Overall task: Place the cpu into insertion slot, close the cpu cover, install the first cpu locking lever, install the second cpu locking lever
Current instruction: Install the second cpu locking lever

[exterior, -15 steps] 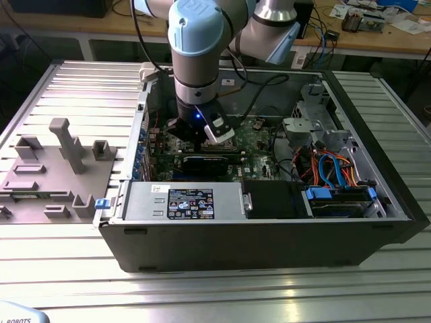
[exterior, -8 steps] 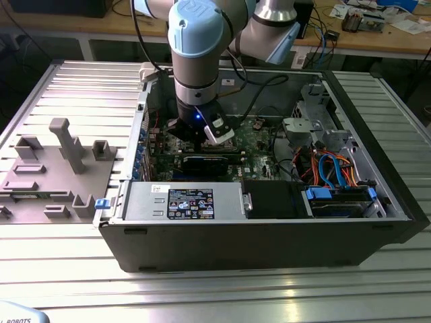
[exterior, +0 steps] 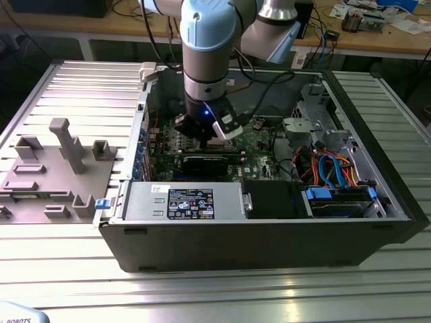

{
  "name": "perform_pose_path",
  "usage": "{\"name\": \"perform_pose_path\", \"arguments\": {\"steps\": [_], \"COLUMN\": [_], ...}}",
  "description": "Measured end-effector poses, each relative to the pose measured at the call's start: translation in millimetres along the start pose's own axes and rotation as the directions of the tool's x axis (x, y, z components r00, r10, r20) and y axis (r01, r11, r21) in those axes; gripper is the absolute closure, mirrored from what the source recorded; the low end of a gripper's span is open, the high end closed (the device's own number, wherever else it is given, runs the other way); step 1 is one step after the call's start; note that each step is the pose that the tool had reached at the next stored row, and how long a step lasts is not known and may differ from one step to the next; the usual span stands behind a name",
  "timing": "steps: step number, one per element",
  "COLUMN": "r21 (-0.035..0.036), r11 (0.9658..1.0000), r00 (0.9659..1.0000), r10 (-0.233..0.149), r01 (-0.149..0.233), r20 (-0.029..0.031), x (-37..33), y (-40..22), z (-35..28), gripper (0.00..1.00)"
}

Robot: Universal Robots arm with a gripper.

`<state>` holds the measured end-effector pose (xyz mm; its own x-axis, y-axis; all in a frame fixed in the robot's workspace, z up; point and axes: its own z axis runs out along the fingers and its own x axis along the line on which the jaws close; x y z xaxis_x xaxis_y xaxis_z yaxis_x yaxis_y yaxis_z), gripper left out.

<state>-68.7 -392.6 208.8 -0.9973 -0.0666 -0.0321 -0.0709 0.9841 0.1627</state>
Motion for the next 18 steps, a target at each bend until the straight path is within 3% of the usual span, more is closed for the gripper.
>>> {"name": "perform_pose_path", "arguments": {"steps": [4,6,8,10,11,13,14,15,16,18], "r21": [0.0121,0.0310,0.0650,0.0839,0.1043,0.1273,0.1455,0.1551,0.1589,0.1599], "r11": [0.9999,0.9995,0.9979,0.9965,0.9945,0.9919,0.9894,0.9879,0.9873,0.9871], "r00": [0.9999,0.9999,0.9998,0.9997,0.9997,0.9997,0.9996,0.9996,0.9996,0.9996], "r10": [0.001,0.002,0.002,0.002,0.003,0.002,0.003,0.003,0.003,0.003], "r01": [-0.001,-0.001,-0.001,-0.001,0.000,0.001,0.001,0.002,0.002,0.002], "r20": [-0.0111,-0.0164,-0.0209,-0.0225,-0.0239,-0.0256,-0.0268,-0.0275,-0.0278,-0.0279], "x": [-13.6,-21.7,-28.9,-31.9,-33.4,-34.8,-35.6,-36.1,-36.4,-36.9], "y": [4.6,9.5,15.5,18.4,20.9,24.1,28.8,32.9,36.4,39.9], "z": [1.2,2.3,3.5,4.1,4.6,4.7,4.1,3.1,1.3,-5.9], "gripper": [0.89,0.89,0.89,0.89,0.89,0.89,0.89,0.89,0.89,0.89]}}
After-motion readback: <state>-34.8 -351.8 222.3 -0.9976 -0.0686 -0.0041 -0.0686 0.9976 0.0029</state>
